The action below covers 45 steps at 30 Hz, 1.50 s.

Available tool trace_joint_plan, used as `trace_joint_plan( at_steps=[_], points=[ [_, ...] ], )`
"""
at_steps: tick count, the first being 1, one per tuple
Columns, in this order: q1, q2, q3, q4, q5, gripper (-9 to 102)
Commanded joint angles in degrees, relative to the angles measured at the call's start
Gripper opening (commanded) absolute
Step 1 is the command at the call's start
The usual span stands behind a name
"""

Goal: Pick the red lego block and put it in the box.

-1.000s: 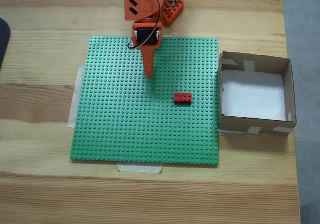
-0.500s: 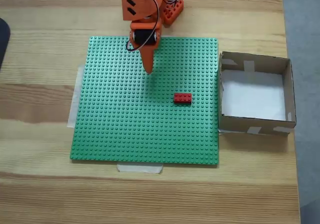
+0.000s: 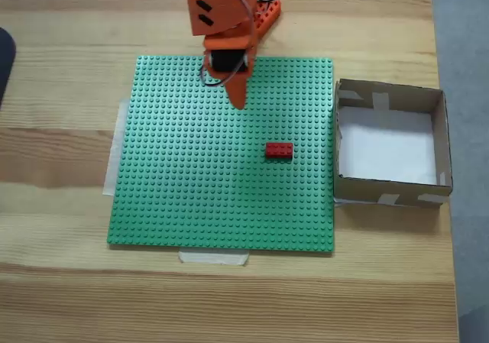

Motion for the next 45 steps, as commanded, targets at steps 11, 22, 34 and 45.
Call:
trace_joint_plan(
  at_steps=[11, 22, 34, 45],
  points=[
    [-5.01, -19.25, -23.91, 8.88, 7.73, 1],
    [-11.16, -31.64, -37.09, 14.77, 15.64, 1],
    [-11.16, -37.62, -37.62, 14.77, 20.39, 4],
    [-10.81, -37.62, -31.99, 13.71, 16.17, 16]
  ],
)
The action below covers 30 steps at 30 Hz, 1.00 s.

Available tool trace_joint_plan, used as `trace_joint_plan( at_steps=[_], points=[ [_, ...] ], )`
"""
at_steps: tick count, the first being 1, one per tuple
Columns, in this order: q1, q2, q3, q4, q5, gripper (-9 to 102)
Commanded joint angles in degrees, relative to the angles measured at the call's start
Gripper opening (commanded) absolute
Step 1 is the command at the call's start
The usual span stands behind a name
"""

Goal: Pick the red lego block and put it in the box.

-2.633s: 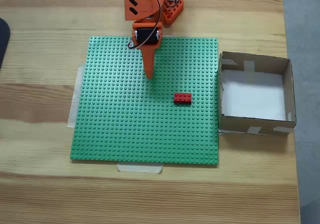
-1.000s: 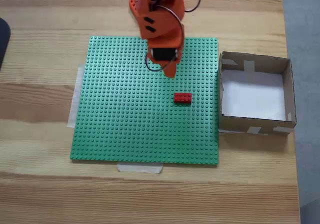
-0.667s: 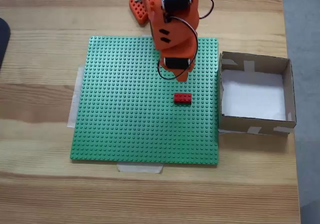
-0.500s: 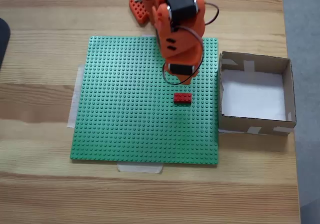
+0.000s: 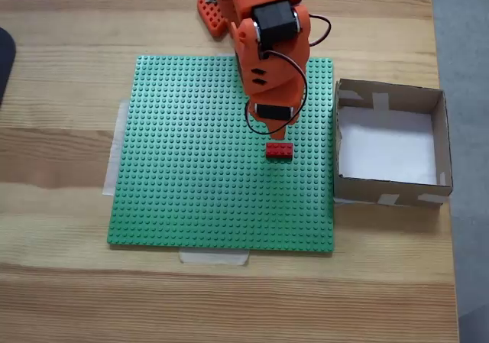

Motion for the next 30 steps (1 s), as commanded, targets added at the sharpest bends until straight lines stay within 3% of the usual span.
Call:
trace_joint_plan(
  at_steps=[1, 12, 30],
  points=[
    [0.09, 0.35, 0.88, -0.79, -1.05, 17],
    [0.18, 0.35, 8.53, -6.50, -5.10, 26],
    [0.44, 0.18, 14.24, -15.12, -8.17, 27]
  ],
)
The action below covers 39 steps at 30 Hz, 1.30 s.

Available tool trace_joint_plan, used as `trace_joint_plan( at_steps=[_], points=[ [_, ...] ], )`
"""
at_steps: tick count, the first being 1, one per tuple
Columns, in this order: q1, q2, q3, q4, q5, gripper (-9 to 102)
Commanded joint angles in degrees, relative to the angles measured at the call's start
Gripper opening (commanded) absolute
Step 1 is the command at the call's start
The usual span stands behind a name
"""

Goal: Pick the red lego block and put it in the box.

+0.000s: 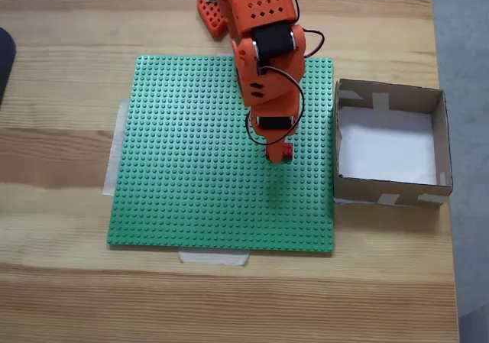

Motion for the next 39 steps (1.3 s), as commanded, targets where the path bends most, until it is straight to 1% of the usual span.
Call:
trace_joint_plan(
  at_steps=[1, 15, 36, 39],
  points=[
    [0.00, 0.18, -0.18, -1.14, -0.44, 27],
    [-0.53, -2.29, 0.18, -4.83, -1.76, 27],
    [-0.62, -3.87, 1.05, -6.59, -3.78, 26],
    [-0.62, -3.87, 1.32, -7.03, -3.87, 25]
  ],
)
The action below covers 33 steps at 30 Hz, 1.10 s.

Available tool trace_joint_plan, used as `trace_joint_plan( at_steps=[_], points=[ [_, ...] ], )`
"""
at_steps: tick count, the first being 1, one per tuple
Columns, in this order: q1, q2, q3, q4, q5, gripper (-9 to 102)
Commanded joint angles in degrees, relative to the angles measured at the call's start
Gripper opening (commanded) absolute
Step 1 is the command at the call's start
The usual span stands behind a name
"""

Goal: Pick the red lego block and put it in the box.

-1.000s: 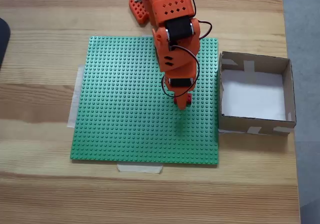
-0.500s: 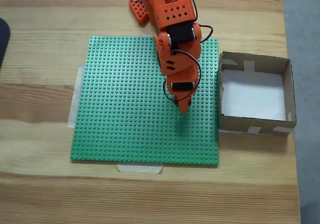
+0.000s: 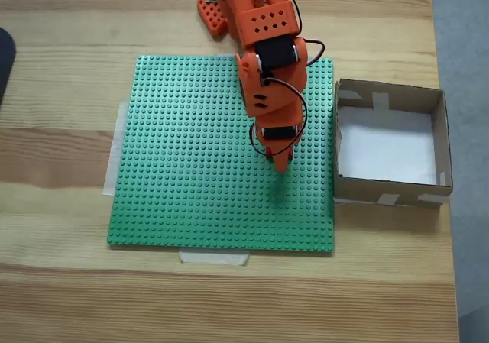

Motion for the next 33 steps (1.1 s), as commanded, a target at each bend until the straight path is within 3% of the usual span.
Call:
trace_joint_plan(
  at_steps=[1, 28, 33],
  points=[
    [-0.18, 0.18, 0.09, -0.79, -0.18, 24],
    [0.44, 0.97, 0.26, -2.46, -1.93, 0],
    [0.53, 1.58, -1.67, -1.41, -1.14, -1]
  ],
)
